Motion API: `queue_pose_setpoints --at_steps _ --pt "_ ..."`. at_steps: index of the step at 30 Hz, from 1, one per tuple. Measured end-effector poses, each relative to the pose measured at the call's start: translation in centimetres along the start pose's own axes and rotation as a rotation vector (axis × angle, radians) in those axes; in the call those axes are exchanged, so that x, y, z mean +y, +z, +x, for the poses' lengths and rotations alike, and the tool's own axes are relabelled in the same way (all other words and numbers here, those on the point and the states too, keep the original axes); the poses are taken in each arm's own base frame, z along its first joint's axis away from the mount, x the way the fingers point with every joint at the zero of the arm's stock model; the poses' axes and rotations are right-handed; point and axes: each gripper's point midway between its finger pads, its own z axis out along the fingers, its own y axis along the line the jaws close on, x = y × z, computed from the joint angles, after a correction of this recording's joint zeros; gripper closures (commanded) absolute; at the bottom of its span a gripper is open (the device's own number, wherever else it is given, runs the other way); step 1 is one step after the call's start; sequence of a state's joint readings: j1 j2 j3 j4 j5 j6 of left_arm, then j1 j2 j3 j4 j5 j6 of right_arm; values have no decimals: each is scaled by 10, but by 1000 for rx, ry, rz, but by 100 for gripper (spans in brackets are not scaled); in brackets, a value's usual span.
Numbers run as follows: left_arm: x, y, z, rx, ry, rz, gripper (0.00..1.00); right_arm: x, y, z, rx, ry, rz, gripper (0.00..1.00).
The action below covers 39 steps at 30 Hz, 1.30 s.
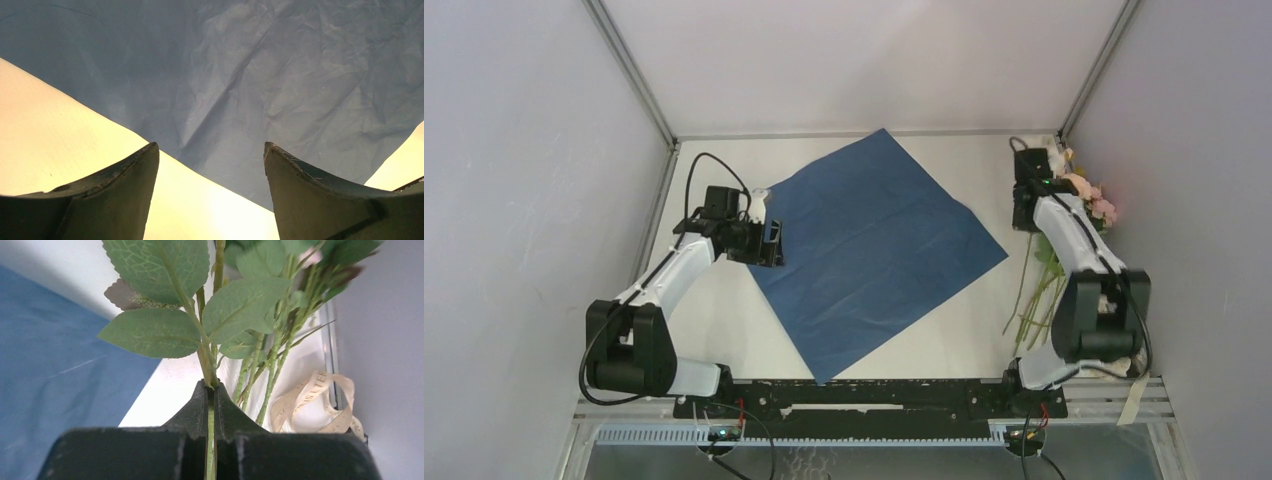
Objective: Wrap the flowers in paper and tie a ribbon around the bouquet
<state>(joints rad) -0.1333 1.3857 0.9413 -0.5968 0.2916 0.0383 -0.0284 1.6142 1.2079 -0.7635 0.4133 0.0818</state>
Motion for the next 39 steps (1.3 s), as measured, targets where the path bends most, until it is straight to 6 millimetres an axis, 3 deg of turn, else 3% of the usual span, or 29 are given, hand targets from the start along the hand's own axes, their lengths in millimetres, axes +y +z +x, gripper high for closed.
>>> queue_pose_setpoints --at_steps 3,6,9,11,13,14,15,18,21,23,24,26,28,30,33,36,39 --pt "-1 -3 -2 -11 10 0 18 -6 -53 -30 -171 59 -88 100" --pt "-1 -3 -2 -13 11 0 18 -2 -131 -58 -418 147 -315 100" --pt "-1 -3 -2 -13 14 0 18 6 -216 -73 -667 217 -546 100" --pt "0 -3 -2 -13 18 0 18 27 -264 -75 -774 204 -705 100" --pt "0 -3 -2 -13 19 0 18 67 -308 -71 -825 146 -904 100" --pt "0 -3 -2 -13 19 0 18 93 -318 -70 -804 115 -989 100" --pt "0 -3 -2 -13 19 -1 18 109 -319 -69 -782 97 -1025 100" --pt "-1 -6 -4 -23 23 -3 18 191 -300 -72 -591 36 -1106 100" --pt "-1 -10 -6 -38 32 -9 18 269 -248 -75 -403 -4 -1064 100" --pt "0 -12 -8 -47 36 -12 18 314 -202 -71 -290 -40 -989 81" --pt "0 -12 -8 -49 37 -13 17 329 -183 -69 -248 -57 -953 66" --pt "0 -12 -8 -49 37 -14 17 351 -148 -64 -177 -87 -871 45" --pt "0 -12 -7 -48 36 -15 18 362 -117 -62 -133 -130 -775 31" --pt "1 -12 -7 -46 34 -16 17 360 -99 -58 -109 -169 -698 26" --pt "1 -12 -7 -47 34 -16 18 331 -88 -49 -98 -229 -584 23" --pt "1 -12 -7 -46 34 -15 18 275 -91 -38 -114 -242 -486 24" --pt "1 -12 -7 -47 35 -13 18 193 -89 -23 -94 -167 -408 21"
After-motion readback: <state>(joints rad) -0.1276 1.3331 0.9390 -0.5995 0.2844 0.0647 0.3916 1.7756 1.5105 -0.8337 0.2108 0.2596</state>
